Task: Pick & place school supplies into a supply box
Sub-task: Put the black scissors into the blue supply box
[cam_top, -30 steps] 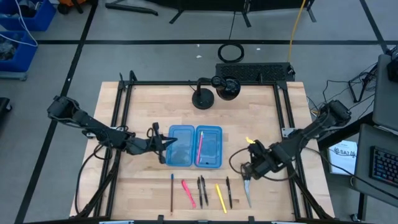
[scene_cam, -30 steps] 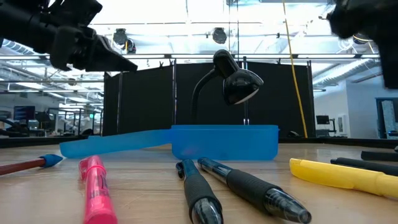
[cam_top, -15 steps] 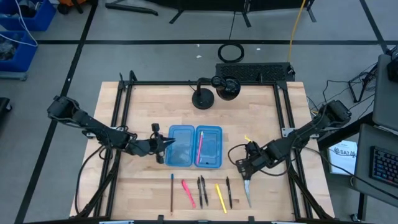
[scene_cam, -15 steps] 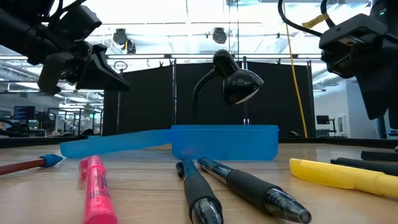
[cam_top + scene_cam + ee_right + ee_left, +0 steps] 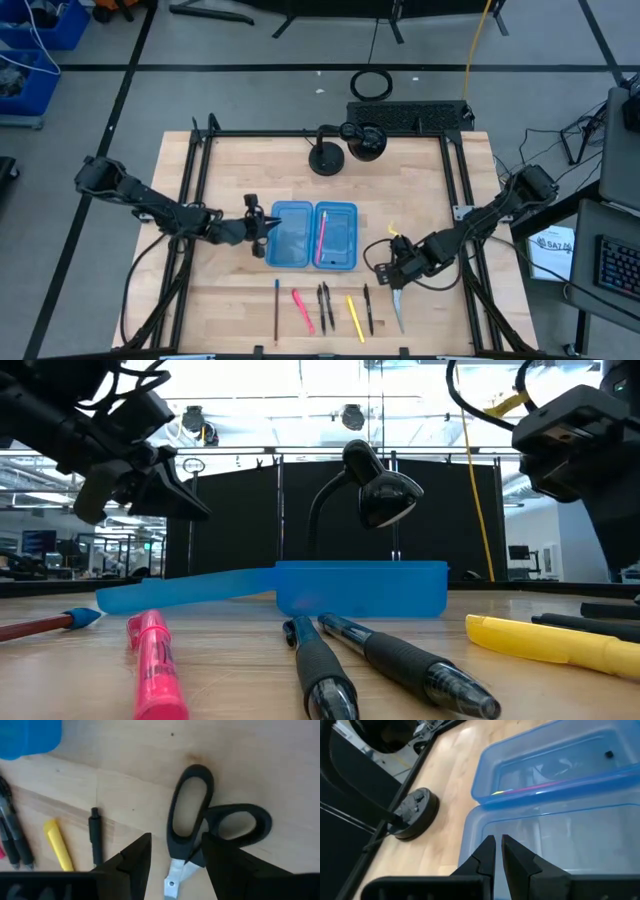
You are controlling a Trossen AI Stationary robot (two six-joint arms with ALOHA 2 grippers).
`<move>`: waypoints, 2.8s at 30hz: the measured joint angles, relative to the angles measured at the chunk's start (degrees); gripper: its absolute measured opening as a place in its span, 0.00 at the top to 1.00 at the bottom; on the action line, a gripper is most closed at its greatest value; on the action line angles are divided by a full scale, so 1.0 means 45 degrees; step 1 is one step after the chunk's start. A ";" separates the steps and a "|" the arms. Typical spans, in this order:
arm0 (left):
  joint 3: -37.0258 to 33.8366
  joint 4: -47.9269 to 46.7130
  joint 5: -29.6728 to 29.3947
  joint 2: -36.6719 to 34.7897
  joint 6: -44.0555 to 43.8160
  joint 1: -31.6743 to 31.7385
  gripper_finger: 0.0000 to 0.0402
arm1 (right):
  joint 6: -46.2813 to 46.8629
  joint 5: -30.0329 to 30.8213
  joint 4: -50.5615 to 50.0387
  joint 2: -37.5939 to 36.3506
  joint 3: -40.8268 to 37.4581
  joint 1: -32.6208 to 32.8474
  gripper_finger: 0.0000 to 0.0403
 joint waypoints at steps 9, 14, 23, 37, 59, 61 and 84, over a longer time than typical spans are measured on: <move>0.0000 0.0000 0.0943 0.0000 -0.0135 0.0374 0.91 | -0.0045 0.0001 -0.1018 -0.0042 0.0000 0.0059 0.59; 0.0000 0.0000 0.0943 0.0000 -0.0152 0.0410 0.91 | -0.0082 0.0080 -0.1795 0.0033 0.0000 0.0059 0.59; 0.0000 0.0000 0.0950 0.0000 -0.0186 0.0410 0.91 | -0.0351 0.0041 -0.1346 0.0672 0.0000 0.0001 0.59; 0.0000 0.0000 0.0958 0.0000 -0.0186 0.0410 0.91 | -0.3027 -0.0005 -0.2509 0.1337 -0.0144 -0.0360 0.59; 0.0000 0.0018 0.0963 0.0000 0.0071 0.0420 0.91 | -0.5389 -0.0606 -0.2248 0.2639 -0.0291 -0.0747 0.75; 0.0000 0.0015 0.0963 0.0000 0.0071 0.0420 0.91 | -0.5284 -0.0557 -0.2037 0.2639 -0.0319 -0.0752 0.80; 0.0000 0.0005 0.1031 0.0000 -0.0235 0.0420 0.91 | -0.4738 -0.0172 0.0149 0.1464 -0.1010 -0.0757 0.89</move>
